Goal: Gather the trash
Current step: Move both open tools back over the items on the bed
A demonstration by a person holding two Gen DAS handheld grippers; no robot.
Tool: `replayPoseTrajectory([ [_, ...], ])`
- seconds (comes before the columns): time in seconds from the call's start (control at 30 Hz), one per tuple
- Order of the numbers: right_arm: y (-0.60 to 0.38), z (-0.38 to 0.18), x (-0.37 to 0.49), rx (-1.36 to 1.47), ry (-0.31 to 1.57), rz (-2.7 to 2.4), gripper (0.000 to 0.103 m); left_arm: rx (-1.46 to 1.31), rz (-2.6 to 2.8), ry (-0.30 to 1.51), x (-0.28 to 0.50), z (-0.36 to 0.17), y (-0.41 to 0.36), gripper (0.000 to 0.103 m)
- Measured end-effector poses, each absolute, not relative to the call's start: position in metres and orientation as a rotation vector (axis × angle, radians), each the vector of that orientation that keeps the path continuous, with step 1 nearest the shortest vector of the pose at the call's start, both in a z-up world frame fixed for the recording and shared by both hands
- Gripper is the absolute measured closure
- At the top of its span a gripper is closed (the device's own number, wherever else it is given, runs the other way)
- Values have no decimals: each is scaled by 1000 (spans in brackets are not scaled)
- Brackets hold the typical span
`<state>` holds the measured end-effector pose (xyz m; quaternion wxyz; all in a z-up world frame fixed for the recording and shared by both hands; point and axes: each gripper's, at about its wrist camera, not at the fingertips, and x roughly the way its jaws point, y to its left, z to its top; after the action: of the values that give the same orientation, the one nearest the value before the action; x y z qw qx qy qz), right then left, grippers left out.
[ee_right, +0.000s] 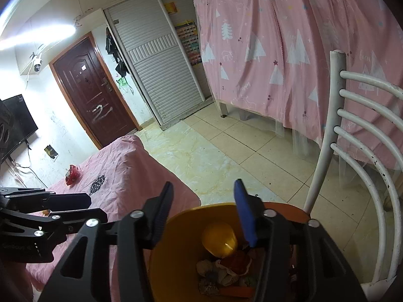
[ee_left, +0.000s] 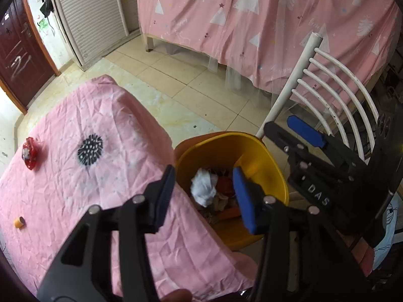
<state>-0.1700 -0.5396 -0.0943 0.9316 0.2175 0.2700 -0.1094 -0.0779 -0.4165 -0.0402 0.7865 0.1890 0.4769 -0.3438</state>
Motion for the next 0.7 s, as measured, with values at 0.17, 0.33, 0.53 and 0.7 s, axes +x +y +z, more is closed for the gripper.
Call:
replayPoseTrajectory([
  [0.17, -541, -94, -166, 446, 563, -222, 54, 390, -730, 1037, -72, -40, -405, 56],
  [0.33, -529, -88, -159, 430, 567, -210, 54, 353, -715, 1039, -64, -35, -386, 56],
  [0.53, -503, -72, -137, 380, 572, -171, 54, 311, -677, 1015, -51, -25, -354, 55],
  [0.7, -468, -61, -107, 326, 587, -114, 54, 265, -615, 987, -32, -17, -312, 46],
])
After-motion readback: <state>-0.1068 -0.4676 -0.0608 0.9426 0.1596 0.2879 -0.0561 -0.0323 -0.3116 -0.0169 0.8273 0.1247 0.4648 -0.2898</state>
